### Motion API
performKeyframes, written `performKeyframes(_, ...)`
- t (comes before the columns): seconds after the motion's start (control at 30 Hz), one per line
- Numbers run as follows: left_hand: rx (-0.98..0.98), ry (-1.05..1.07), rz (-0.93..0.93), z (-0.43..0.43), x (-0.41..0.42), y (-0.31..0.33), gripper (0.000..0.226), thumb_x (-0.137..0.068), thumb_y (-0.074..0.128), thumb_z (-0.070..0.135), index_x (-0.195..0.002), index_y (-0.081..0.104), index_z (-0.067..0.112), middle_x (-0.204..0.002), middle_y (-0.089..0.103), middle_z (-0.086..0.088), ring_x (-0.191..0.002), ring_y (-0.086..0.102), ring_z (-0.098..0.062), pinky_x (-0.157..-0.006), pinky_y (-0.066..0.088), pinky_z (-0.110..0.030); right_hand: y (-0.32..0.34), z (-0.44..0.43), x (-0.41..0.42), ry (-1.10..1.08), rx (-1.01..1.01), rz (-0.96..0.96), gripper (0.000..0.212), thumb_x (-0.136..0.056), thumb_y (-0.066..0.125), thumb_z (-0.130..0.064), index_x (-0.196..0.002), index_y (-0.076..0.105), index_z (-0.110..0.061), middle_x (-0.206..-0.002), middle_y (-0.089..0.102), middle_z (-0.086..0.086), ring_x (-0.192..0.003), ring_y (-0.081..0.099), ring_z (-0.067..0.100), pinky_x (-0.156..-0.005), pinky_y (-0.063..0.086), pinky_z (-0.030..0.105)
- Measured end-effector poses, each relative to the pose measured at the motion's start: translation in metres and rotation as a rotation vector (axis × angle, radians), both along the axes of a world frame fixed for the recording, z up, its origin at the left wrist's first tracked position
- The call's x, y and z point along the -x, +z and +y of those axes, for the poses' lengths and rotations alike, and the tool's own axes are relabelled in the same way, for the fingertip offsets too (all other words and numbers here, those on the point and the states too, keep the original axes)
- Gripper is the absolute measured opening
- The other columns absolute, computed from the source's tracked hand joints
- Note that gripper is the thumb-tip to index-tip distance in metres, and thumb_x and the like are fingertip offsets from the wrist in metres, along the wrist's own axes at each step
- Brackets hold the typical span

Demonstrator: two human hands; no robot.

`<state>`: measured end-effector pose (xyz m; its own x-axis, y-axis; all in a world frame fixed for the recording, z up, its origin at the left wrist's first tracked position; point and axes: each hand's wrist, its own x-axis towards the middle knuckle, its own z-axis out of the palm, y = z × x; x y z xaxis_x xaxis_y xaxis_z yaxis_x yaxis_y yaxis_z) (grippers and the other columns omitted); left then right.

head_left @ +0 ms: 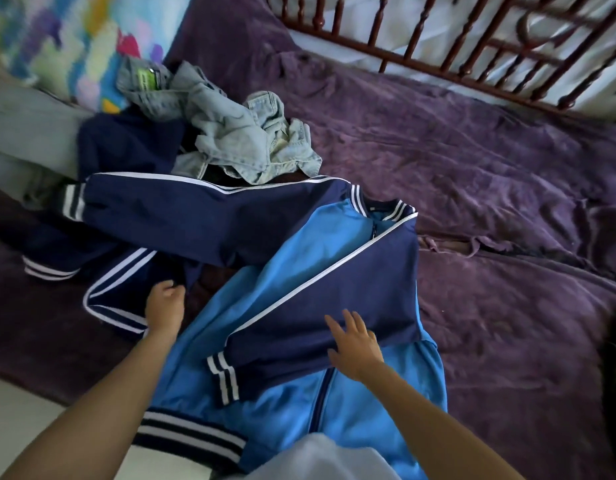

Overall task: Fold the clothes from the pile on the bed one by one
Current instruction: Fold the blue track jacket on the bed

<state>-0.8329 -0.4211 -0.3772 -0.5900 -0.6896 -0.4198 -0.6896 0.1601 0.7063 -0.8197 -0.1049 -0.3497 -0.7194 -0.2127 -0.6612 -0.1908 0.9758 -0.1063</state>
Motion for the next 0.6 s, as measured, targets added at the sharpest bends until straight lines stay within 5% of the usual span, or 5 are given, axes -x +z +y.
performKeyframes(0.1,-0.020,-0.030,0.060,-0.031,0.034,0.003,0.035,-0.090,0.051,0.008,-0.122,0.054,-0.007,-0.119,0.059,-0.026,-0.111,0.054,-0.038,-0.096,0.040,-0.041,0.016,-0.024,0.017,-0.059,0.050,0.065,0.066,-0.096,0.041,-0.033,-0.150,0.003,-0.029,-0.158,-0.003,0.006,-0.146,-0.003,0.024,-0.113,0.019,0.041)
performKeyframes(0.2,-0.091,0.180,0.180,-0.052,0.060,0.011,0.039,-0.084,0.054,0.017,-0.116,0.052,-0.007,-0.107,0.058,-0.019,-0.097,0.054,-0.031,-0.080,0.041,-0.037,0.023,-0.042,0.025,-0.115,0.094,0.093,0.065,-0.097,0.041,-0.035,-0.150,0.003,-0.030,-0.158,-0.001,0.005,-0.146,-0.003,0.024,-0.112,0.020,0.040)
performKeyframes(0.37,-0.228,0.557,0.267,-0.109,0.086,0.013,0.061,-0.088,0.055,0.017,-0.142,0.028,0.002,-0.141,0.041,-0.019,-0.121,0.049,-0.030,-0.100,0.043,-0.037,0.024,-0.052,0.020,-0.178,0.078,0.077,0.065,-0.097,0.040,-0.037,-0.150,0.002,-0.031,-0.158,-0.001,0.003,-0.146,-0.002,0.022,-0.112,0.022,0.039)
performKeyframes(0.53,-0.676,0.580,0.330,-0.143,0.101,0.014,0.046,-0.087,0.065,0.021,-0.129,0.049,0.010,-0.122,0.057,-0.004,-0.102,0.056,-0.016,-0.090,0.049,-0.028,0.025,-0.069,0.027,-0.234,0.053,0.041,0.065,-0.097,0.041,-0.034,-0.150,0.004,-0.029,-0.158,0.001,0.004,-0.145,0.001,0.023,-0.112,0.022,0.039)
performKeyframes(0.6,-0.716,0.588,0.305,-0.147,0.106,0.019,0.042,-0.087,0.065,0.018,-0.127,0.052,0.012,-0.112,0.057,-0.002,-0.097,0.057,-0.015,-0.088,0.050,-0.027,0.027,-0.080,0.033,-0.236,0.065,0.037,0.065,-0.097,0.041,-0.032,-0.150,0.005,-0.028,-0.158,0.002,0.004,-0.145,0.003,0.023,-0.111,0.023,0.039)
